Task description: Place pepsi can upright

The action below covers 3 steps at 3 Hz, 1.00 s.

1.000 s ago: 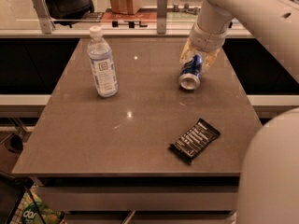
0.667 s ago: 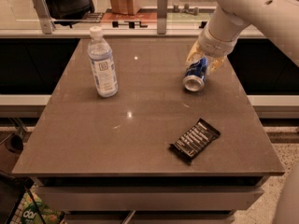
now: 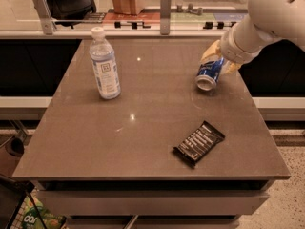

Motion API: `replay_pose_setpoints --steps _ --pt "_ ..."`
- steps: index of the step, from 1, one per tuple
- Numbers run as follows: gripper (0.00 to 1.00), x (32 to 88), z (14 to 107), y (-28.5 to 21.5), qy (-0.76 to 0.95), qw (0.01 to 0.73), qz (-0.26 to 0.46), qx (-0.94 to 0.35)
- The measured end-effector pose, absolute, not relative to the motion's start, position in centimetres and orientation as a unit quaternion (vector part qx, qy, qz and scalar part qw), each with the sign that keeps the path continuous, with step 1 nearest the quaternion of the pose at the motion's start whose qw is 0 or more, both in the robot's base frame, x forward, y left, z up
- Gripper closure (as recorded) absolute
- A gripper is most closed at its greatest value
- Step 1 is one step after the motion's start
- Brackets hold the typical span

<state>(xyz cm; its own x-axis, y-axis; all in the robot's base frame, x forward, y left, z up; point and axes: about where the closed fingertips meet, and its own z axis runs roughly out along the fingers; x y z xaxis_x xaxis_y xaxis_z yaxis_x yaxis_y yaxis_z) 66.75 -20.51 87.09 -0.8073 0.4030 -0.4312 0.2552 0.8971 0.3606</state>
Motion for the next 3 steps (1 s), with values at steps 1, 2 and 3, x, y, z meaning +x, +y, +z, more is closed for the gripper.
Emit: replay_pose_setpoints --steps 1,2,3 --pt "1.00 66.6 87.9 -22.8 0.927 0.280 0.152 0.197" --pt "1.00 66.3 88.9 -24.7 0.914 0.302 0.158 0.221" --pt "1.00 66.1 89.8 -26.4 0.900 0.324 0.163 0.243"
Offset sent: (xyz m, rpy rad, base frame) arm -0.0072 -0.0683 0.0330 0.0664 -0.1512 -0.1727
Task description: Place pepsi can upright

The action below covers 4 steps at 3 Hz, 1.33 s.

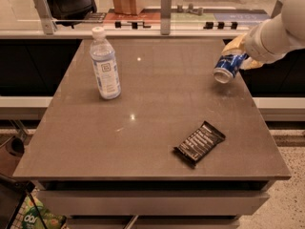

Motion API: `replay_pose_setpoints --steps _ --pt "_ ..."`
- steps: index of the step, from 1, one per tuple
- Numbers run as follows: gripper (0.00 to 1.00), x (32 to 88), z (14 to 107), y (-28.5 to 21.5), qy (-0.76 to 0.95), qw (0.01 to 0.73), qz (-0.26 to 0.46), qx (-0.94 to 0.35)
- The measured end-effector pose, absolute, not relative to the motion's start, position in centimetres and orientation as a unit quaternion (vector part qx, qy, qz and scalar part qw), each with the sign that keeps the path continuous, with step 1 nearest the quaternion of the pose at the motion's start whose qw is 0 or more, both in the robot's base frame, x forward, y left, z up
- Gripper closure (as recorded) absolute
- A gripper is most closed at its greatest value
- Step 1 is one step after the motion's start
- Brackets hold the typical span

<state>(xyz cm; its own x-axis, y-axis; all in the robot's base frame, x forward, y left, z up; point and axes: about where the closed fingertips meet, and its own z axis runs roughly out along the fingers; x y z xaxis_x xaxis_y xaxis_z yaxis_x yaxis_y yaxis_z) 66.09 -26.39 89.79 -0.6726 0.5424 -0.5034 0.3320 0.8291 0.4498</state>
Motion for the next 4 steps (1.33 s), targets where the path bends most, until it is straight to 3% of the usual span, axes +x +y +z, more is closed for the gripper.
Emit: replay_pose_setpoints --steps 4 --pt "1.00 67.0 96.1 -30.0 0.847 0.424 0.152 0.283"
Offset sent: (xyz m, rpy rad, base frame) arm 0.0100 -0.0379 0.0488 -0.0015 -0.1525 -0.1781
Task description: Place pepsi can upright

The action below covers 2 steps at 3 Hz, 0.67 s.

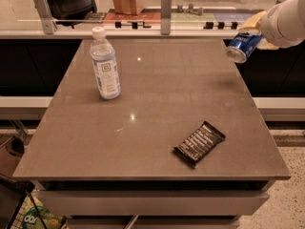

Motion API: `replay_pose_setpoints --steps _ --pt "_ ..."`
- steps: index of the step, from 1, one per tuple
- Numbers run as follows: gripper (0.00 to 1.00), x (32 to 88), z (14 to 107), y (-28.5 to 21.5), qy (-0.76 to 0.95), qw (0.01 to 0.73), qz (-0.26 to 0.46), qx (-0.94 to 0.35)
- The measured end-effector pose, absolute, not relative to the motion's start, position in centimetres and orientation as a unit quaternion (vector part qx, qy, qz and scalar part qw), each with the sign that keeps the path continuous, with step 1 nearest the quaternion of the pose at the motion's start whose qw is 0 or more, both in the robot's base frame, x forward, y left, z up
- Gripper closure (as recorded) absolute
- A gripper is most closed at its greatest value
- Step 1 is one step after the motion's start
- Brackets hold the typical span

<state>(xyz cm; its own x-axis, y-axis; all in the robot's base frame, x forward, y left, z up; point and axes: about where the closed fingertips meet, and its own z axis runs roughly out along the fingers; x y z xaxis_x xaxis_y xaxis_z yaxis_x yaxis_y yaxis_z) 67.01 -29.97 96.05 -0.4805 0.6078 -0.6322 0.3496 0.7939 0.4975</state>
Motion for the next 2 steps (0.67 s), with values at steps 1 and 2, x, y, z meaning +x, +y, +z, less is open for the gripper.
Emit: replay_pose_setpoints --steps 1,2 --pt "1.00 67.01 96.06 -29.97 0.847 0.424 0.152 0.283" --pt "1.00 67.15 96.25 -29.92 0.841 0.434 0.163 0.280"
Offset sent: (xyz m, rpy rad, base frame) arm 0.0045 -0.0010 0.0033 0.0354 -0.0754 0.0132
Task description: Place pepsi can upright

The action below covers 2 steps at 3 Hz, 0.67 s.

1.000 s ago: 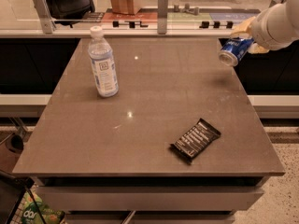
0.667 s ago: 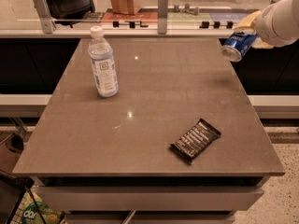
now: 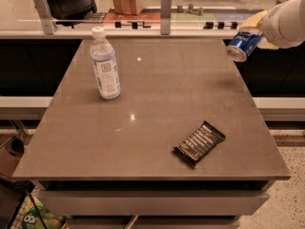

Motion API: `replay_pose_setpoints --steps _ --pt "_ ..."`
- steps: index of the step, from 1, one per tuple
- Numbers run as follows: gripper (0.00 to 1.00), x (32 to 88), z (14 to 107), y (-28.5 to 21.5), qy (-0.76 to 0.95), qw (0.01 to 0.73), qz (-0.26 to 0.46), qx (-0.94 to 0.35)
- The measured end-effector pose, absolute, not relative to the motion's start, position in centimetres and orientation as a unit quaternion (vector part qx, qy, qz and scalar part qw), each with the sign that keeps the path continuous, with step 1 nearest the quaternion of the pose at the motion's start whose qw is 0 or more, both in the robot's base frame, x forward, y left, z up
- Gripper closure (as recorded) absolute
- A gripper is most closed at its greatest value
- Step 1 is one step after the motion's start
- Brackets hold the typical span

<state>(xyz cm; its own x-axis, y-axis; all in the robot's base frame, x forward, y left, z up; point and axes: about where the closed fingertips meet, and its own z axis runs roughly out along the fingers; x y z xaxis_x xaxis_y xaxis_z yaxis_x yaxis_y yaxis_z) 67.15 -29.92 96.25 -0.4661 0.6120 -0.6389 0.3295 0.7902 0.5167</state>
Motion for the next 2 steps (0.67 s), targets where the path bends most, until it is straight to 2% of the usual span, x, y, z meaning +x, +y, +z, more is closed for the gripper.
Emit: replay_pose_setpoints --steps 2 --pt "1.00 69.5 97.8 -31.1 0.821 0.480 0.209 0.228"
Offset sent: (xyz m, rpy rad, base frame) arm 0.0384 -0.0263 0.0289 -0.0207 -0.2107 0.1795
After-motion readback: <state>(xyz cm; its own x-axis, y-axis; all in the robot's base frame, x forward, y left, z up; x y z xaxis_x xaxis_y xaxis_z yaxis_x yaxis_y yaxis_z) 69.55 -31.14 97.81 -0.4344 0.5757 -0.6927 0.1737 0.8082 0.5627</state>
